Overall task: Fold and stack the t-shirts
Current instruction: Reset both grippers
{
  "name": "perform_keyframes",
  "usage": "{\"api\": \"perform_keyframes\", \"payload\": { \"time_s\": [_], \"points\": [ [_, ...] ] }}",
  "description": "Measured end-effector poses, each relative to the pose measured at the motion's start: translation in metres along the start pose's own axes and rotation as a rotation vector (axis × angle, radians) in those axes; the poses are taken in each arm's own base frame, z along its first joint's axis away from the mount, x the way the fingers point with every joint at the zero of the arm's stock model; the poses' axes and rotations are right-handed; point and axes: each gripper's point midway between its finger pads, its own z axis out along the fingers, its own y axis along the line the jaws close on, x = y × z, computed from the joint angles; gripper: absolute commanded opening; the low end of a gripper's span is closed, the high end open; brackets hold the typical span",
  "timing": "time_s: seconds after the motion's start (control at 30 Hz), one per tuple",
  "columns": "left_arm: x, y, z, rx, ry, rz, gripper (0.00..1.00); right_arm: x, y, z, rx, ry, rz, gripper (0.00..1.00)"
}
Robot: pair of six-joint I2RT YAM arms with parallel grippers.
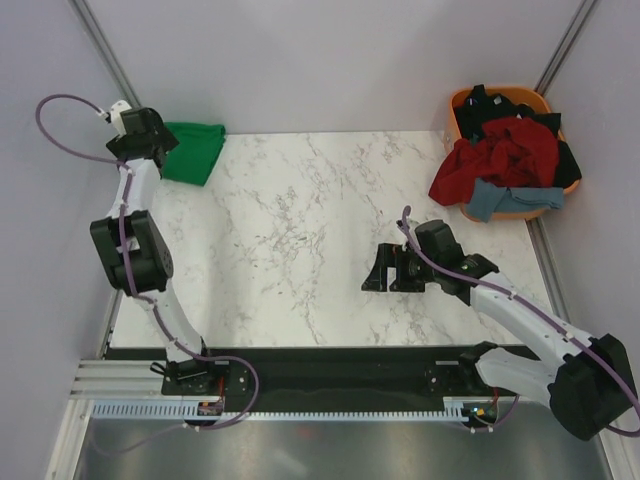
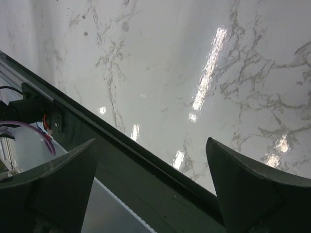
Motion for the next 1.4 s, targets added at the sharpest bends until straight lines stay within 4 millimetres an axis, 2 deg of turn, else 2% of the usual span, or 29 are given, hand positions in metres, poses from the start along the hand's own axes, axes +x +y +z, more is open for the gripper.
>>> {"api": "perform_keyframes", "payload": {
  "time_s": [0.1,0.17,0.23,0.4,0.5,0.6,0.8,0.87,1.0,1.4],
  "points": [
    [-0.006,-0.004,-0.051,0.095,0.006,-0.08,1.0,-0.001,0.007,-0.014,0.022,-0.012,-0.013,0.98],
    [0.003,-0.006,-0.078,0.164,0.036,-0.111,1.0,-0.002,0.011,-0.025,0.031,-0.032,-0.021,0.98],
    [0.023,-0.007,-0.099,0.222,0.094,-0.125,1.0,-0.004,0.016,-0.038,0.038,-0.065,-0.021,0.98],
    [0.098,-0.005,-0.147,0.362,0.316,-0.142,1.0,-0.004,0.023,-0.065,0.029,-0.14,0.005,0.98],
    [0.136,-0.004,-0.187,0.461,0.443,-0.151,1.0,-0.002,0.027,-0.077,0.016,-0.174,0.037,0.98],
    [0.158,0.001,-0.231,0.548,0.512,-0.16,1.0,0.001,0.029,-0.086,0.007,-0.191,0.068,0.98],
    [0.177,0.012,-0.3,0.691,0.524,-0.163,1.0,0.008,0.025,-0.09,0.013,-0.207,0.138,0.98],
    [0.182,0.016,-0.314,0.713,0.523,-0.148,1.0,0.011,0.022,-0.088,0.026,-0.2,0.16,0.98],
    [0.187,0.02,-0.328,0.733,0.509,-0.109,1.0,0.013,0.015,-0.081,0.06,-0.184,0.205,0.98],
    [0.222,0.003,-0.362,0.831,0.632,0.016,1.0,0.008,0.0,-0.059,0.148,-0.143,0.254,0.98]
  ]
}}
